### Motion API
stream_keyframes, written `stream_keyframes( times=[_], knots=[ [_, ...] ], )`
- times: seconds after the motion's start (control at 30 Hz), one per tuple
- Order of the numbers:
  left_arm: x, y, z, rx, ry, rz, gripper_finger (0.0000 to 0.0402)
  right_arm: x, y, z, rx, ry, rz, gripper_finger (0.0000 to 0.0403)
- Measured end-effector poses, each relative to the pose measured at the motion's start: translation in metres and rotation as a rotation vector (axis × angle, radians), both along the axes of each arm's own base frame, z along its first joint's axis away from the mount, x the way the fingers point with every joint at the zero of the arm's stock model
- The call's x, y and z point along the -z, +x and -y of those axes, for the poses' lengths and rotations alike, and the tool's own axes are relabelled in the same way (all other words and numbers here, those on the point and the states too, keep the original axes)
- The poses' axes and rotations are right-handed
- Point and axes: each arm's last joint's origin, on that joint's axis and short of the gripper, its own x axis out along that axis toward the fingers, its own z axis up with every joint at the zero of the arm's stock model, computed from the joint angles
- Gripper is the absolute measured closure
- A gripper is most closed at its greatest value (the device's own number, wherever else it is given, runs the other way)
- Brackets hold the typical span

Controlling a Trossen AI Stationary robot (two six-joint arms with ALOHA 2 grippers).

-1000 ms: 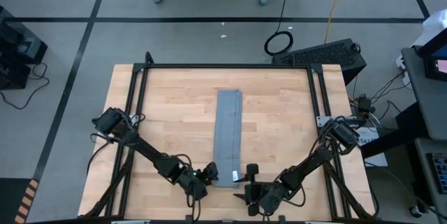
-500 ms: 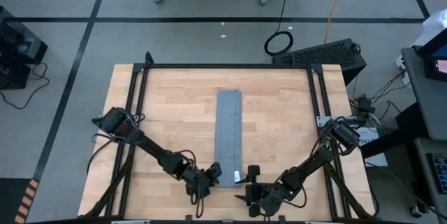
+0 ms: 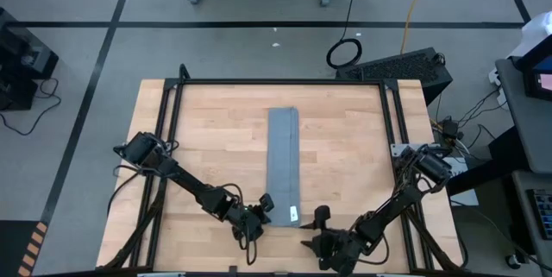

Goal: Roll towel
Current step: Roll the gray towel on the table

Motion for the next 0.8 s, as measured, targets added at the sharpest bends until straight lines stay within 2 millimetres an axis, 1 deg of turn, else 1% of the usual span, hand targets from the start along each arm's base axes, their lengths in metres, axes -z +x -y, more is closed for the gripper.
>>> stream_keyframes(
  times=[0.1,0.27,0.33,0.6,0.7,0.8],
  knots=[
    [0.0,0.0,0.0,-0.005,-0.011,-0.002,0.0391,0.001,0.0,0.002,0.006,-0.058,-0.002,0.0184],
    [-0.001,0.0,0.0,-0.018,-0.012,0.007,0.0391,0.014,0.008,0.01,0.027,-0.085,-0.025,0.0183],
    [-0.001,0.0,0.0,-0.024,-0.007,0.011,0.0391,0.016,0.01,0.012,0.03,-0.084,-0.032,0.0183],
    [-0.001,0.001,0.0,-0.048,-0.021,0.012,0.0391,0.017,0.016,0.018,0.046,-0.126,-0.031,0.0183],
    [-0.001,0.001,0.0,-0.049,-0.02,0.013,0.0391,0.018,0.02,0.024,0.083,-0.099,-0.032,0.0187],
    [-0.001,0.001,0.0,-0.049,-0.02,0.013,0.0391,0.019,0.024,0.03,0.116,-0.042,-0.047,0.0202]
  ],
)
